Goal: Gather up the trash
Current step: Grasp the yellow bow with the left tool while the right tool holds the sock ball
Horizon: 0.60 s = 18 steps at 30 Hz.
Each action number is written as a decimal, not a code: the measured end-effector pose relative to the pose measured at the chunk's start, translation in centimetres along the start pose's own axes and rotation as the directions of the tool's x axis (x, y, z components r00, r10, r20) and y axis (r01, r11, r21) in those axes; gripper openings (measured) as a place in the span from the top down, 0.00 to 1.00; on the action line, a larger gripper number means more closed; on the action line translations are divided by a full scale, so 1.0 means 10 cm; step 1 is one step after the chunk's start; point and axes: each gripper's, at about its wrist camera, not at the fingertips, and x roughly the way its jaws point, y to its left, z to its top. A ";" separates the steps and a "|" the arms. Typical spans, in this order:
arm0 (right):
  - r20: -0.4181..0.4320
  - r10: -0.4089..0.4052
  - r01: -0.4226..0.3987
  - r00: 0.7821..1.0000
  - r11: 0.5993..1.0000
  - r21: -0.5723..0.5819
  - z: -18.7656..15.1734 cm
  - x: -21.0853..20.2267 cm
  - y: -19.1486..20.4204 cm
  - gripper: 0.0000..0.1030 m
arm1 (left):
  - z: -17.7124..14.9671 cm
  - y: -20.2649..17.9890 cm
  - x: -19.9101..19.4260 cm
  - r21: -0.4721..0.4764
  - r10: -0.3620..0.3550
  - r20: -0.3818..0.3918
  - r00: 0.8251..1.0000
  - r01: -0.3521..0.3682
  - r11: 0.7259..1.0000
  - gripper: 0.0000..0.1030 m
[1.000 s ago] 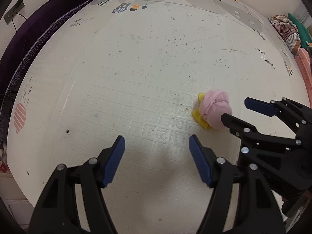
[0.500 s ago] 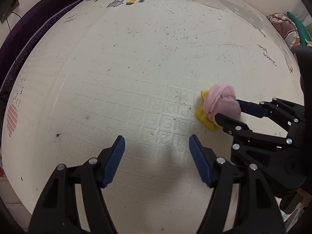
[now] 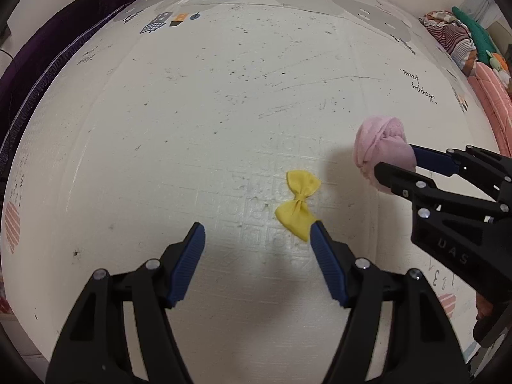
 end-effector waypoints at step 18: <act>-0.011 -0.023 0.024 1.000 0.997 0.073 -0.15 0.05 -0.41 0.63 | 0.14 -0.33 0.70 0.063 -0.005 -0.044 0.999 0.008 0.998 0.41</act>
